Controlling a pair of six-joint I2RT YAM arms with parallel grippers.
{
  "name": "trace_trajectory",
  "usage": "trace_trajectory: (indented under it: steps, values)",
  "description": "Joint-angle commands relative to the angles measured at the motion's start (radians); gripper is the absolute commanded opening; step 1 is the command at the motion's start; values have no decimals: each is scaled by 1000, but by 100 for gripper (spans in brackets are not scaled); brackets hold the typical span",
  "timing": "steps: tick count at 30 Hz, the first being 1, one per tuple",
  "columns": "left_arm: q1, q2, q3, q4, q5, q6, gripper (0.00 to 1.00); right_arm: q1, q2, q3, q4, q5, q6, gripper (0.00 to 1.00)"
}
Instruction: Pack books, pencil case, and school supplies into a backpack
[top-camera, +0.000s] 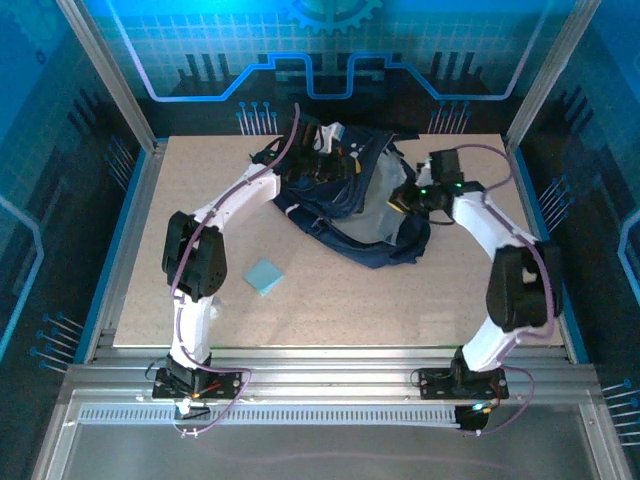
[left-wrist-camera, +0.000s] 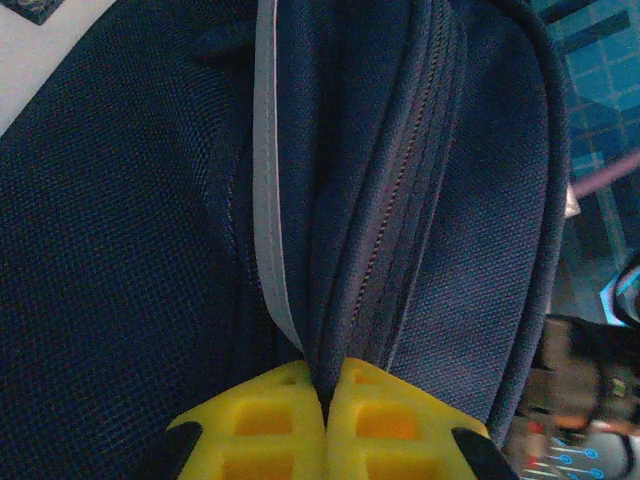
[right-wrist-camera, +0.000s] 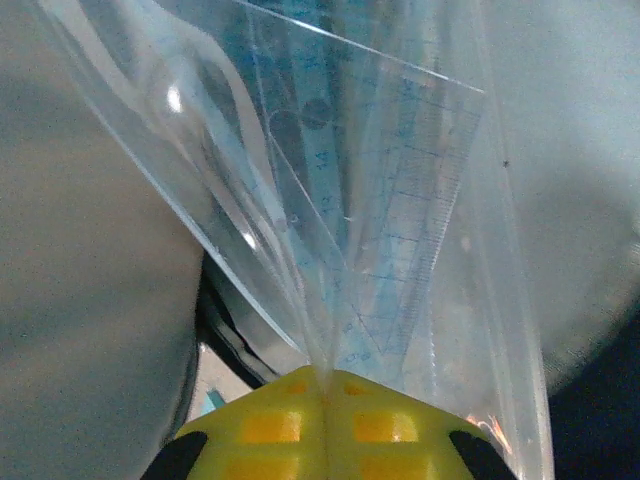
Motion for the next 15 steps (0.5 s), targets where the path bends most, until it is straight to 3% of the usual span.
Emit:
trace_trajectory:
  steps: [1, 10, 15]
  values:
    - [5, -34, 73, 43, 62, 20, 0, 36, 100, 74, 153, -18, 144, 0]
    - [5, -53, 85, 31, 70, 6, 0, 96, 358, 253, 354, 2, 329, 0]
    - [2, -66, 63, 64, 80, -25, 0, 130, 475, 389, 337, 31, 371, 0]
